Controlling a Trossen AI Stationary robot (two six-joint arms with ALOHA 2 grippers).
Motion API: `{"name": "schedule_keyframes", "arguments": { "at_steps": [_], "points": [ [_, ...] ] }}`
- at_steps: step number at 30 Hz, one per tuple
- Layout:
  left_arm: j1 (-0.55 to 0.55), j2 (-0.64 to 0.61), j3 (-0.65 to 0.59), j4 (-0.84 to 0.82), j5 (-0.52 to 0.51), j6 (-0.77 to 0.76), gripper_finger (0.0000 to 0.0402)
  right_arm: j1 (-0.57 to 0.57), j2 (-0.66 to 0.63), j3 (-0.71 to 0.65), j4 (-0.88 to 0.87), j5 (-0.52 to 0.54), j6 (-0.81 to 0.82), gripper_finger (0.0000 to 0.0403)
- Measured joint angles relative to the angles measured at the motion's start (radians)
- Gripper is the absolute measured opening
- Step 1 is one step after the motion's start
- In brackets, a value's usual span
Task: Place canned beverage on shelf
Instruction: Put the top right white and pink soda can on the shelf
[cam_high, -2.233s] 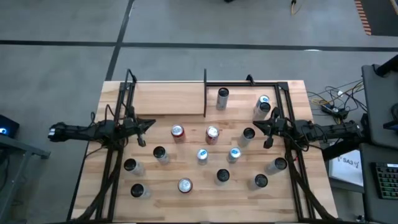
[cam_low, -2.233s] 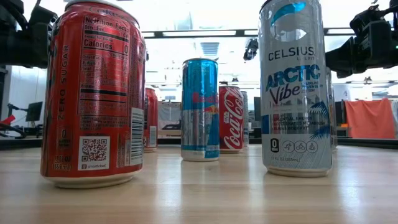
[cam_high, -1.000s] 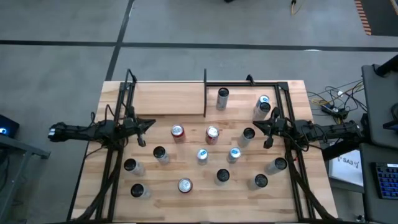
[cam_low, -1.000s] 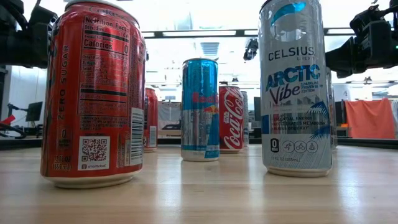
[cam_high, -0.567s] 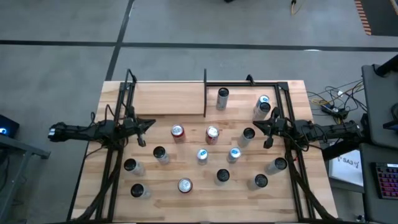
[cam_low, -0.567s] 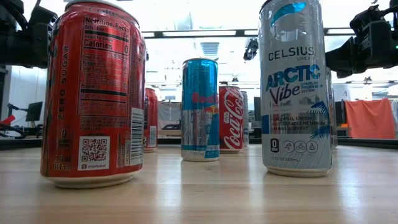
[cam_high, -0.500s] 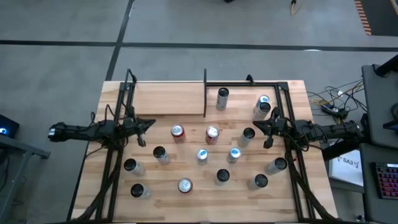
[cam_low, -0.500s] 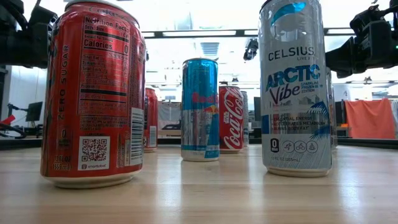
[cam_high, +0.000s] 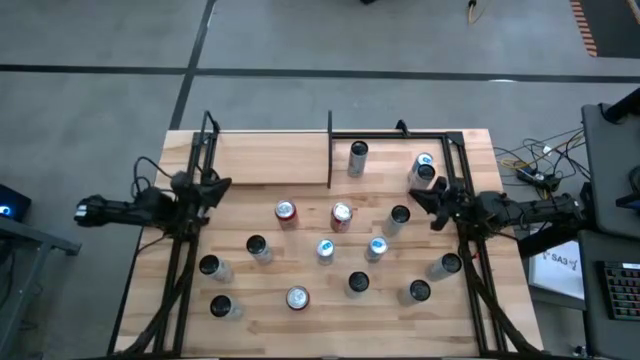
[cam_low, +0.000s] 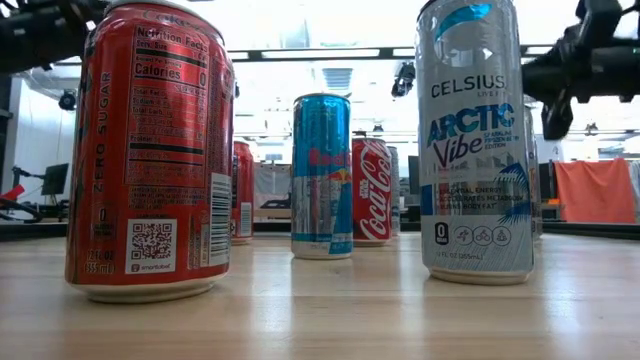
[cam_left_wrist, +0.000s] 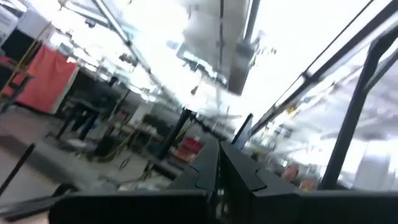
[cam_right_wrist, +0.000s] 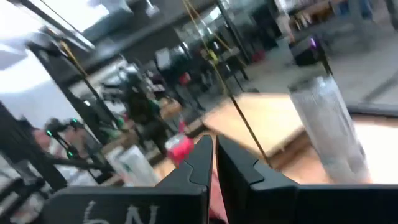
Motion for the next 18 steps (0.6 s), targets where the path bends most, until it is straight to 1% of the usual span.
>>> {"name": "schedule_keyframes", "arguments": {
  "at_steps": [4, 7, 9, 15, 18],
  "points": [
    [0.000, 0.092, 0.000, 0.140, 0.000, 0.004, 0.0000, 0.000, 0.023, 0.000, 0.148, -0.001, -0.076, 0.0013],
    [0.000, 0.177, 0.000, 0.267, -0.001, 0.033, 0.0000, 0.000, 0.052, 0.000, 0.235, 0.001, -0.129, 0.0013],
    [0.000, 0.237, 0.012, 0.323, -0.002, 0.056, 0.0000, 0.000, 0.078, 0.000, 0.283, 0.001, -0.153, 0.0013],
    [0.000, 0.407, 0.126, 0.317, 0.001, 0.169, 0.0000, 0.000, 0.183, 0.000, 0.446, 0.008, -0.239, 0.0013],
    [0.000, 0.485, 0.194, 0.258, 0.025, 0.230, 0.0000, 0.000, 0.242, 0.000, 0.532, 0.060, -0.280, 0.0013]
  ]
}}
